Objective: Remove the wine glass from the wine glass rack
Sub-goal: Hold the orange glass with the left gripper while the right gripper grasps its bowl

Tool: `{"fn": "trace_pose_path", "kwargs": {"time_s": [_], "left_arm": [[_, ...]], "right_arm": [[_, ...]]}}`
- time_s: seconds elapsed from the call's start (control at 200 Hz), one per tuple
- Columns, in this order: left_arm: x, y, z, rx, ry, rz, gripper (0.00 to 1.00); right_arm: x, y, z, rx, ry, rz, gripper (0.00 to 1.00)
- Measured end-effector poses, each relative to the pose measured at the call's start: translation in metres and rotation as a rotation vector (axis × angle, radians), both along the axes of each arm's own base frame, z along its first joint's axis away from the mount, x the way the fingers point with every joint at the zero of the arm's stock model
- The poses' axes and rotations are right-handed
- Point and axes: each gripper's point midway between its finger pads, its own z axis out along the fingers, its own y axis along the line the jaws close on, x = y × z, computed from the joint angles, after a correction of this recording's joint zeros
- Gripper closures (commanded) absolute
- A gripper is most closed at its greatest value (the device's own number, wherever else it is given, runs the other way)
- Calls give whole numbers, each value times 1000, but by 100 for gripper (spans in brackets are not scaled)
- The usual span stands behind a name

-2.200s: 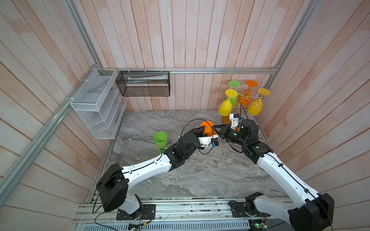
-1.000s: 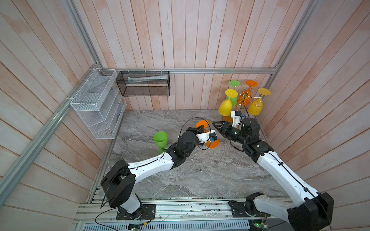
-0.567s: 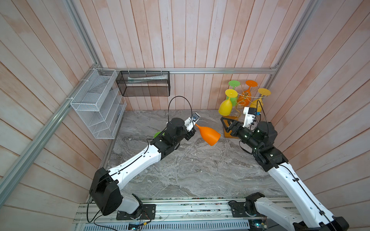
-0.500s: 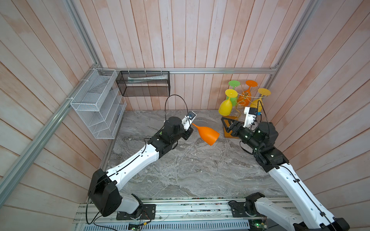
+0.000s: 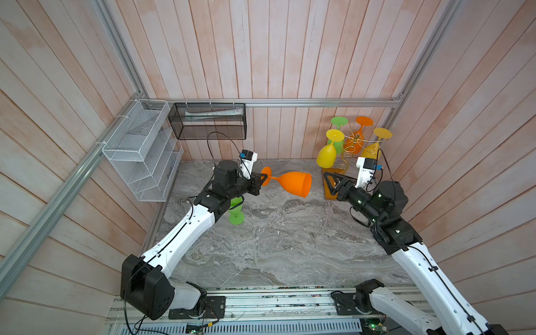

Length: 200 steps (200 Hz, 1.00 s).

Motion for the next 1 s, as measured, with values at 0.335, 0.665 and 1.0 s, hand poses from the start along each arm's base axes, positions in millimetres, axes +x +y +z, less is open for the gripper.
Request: {"fn": "trace_pose_path", "kwargs": {"time_s": [0.335,0.665,1.0], "left_arm": [[-1,21,7,-137,88,3,100],[-6,26,-1,-156,110,-7,100],[-13,27,0,-158,103,-18,100]], "right_arm": [[-12,41,1,-70,-30,123,46],[6,72,-5,-119,20,179,48],[12,108,-15,-164,63,257,73]]}}
